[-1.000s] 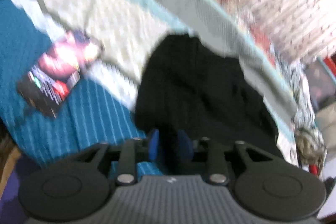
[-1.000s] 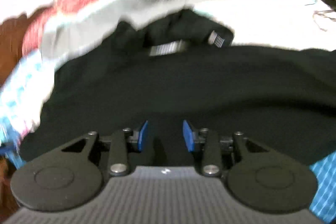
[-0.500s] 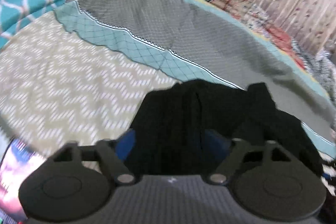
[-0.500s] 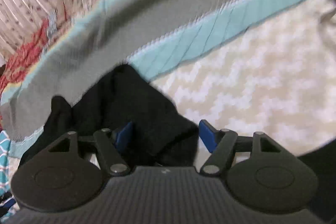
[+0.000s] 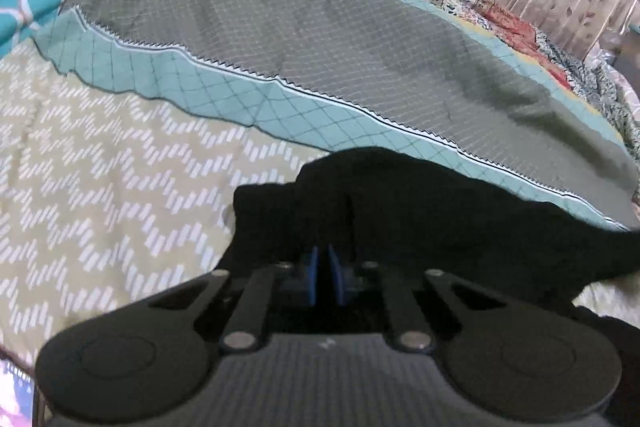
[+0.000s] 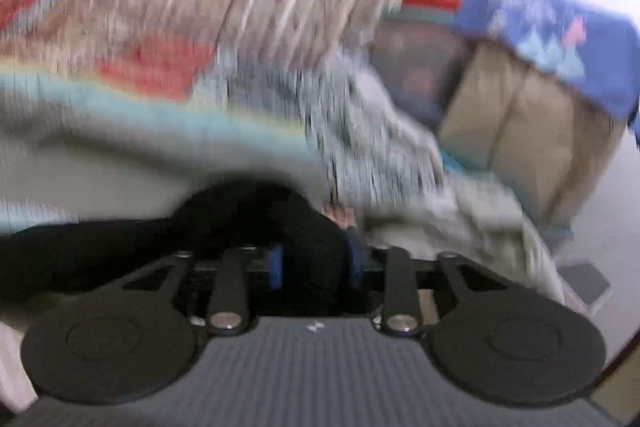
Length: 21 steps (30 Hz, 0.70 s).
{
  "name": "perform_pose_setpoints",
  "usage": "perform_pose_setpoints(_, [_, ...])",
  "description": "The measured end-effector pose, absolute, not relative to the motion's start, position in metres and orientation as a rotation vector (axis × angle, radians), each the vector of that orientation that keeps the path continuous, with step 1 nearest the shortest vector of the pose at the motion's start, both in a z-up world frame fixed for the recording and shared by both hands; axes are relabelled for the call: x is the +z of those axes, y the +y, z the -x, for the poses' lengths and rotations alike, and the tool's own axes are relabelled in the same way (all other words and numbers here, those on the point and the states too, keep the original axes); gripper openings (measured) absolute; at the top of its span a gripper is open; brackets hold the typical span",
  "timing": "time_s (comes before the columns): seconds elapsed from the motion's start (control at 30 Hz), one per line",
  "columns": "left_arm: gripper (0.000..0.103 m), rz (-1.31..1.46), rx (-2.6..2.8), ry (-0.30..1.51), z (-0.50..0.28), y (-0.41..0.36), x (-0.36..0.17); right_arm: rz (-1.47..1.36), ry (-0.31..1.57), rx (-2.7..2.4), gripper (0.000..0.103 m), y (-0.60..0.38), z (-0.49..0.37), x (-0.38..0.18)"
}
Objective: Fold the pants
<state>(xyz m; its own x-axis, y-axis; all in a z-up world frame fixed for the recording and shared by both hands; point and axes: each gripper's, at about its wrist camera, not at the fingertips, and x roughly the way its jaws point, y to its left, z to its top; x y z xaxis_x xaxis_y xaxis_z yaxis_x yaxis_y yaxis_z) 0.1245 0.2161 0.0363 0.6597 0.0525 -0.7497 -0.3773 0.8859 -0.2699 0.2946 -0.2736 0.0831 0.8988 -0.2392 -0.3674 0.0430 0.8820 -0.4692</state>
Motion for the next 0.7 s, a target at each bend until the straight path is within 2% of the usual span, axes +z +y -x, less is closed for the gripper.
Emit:
perform_pose_setpoints(0.03, [0.008,0.441,0.249,0.814,-0.12,0.218,0.038,0.496,0.5,-0.163,0.051,-0.28,-0.293,0.07])
perform_pose_setpoints(0.07, [0.005,0.452,0.253,0.812,-0.117,0.221,0.04,0.513,0.56,-0.176,0.054,-0.285,-0.289,0.057])
perform_pose_setpoints(0.13, [0.005,0.474,0.269,0.806,-0.111,0.229,0.042,0.472,0.662,-0.213,0.054,-0.297,-0.26,0.034])
perform_pose_setpoints(0.23, [0.014,0.502,0.297,0.814,-0.11,0.241,0.041,0.285,0.697,-0.219,0.054,-0.322,-0.224,0.028])
perform_pose_setpoints(0.33, [0.042,0.488,0.327,0.82,-0.122,0.247,0.041,0.15,0.662,-0.221,0.054,-0.328,-0.219,0.035])
perform_pose_setpoints(0.37, [0.06,0.476,0.337,0.817,-0.127,0.247,0.04,0.118,0.648,-0.218,0.054,-0.329,-0.221,0.043])
perform_pose_setpoints(0.4, [0.067,0.463,0.344,0.81,-0.134,0.247,0.04,0.098,0.638,-0.212,0.054,-0.329,-0.229,0.048])
perform_pose_setpoints(0.57, [0.07,0.411,0.343,0.846,-0.169,0.243,0.025,-0.007,0.619,-0.13,0.054,-0.327,-0.271,0.067])
perform_pose_setpoints(0.7, [0.071,0.401,0.35,0.865,-0.177,0.239,0.017,-0.185,0.535,-0.035,0.054,-0.336,-0.265,0.087])
